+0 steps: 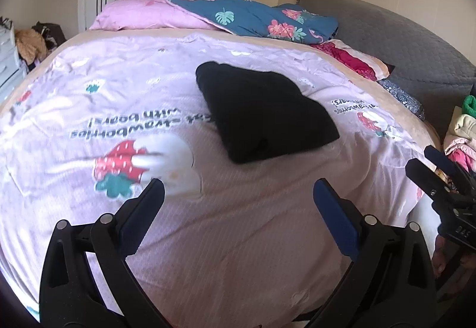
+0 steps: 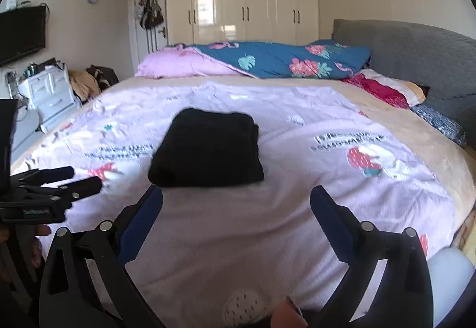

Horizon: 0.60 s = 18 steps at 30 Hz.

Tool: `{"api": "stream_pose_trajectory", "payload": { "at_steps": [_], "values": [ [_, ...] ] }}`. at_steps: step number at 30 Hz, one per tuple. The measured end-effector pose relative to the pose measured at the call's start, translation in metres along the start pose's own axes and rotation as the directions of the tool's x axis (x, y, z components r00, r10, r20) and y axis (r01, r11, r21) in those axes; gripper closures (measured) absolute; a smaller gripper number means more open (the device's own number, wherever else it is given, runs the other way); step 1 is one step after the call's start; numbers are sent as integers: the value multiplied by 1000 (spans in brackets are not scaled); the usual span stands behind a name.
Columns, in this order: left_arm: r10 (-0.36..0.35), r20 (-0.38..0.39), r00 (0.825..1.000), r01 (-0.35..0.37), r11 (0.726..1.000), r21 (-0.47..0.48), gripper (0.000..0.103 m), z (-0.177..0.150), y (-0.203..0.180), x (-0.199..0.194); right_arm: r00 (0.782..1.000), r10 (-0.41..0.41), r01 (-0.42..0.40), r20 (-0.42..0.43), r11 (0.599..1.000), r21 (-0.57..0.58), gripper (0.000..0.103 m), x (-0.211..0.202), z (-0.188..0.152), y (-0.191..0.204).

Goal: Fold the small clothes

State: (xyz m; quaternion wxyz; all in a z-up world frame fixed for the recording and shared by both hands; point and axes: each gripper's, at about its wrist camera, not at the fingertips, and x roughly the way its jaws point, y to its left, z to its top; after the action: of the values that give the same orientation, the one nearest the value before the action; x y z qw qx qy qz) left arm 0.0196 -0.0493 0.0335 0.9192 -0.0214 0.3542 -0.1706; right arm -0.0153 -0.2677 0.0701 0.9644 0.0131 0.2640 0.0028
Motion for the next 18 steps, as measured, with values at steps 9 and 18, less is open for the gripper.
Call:
{"api": "stream_pose_trajectory", "payload": {
  "at_steps": [9, 18],
  "values": [
    [-9, 2, 1000, 9, 1000, -8, 9, -26, 7, 4, 998, -15, 18, -59, 999, 51, 4, 14, -35, 1],
    [-7, -14, 1000, 7, 1000, -2, 9, -30, 6, 10, 995, -27, 33, -97, 998, 59, 4, 25, -46, 0]
  ]
}}
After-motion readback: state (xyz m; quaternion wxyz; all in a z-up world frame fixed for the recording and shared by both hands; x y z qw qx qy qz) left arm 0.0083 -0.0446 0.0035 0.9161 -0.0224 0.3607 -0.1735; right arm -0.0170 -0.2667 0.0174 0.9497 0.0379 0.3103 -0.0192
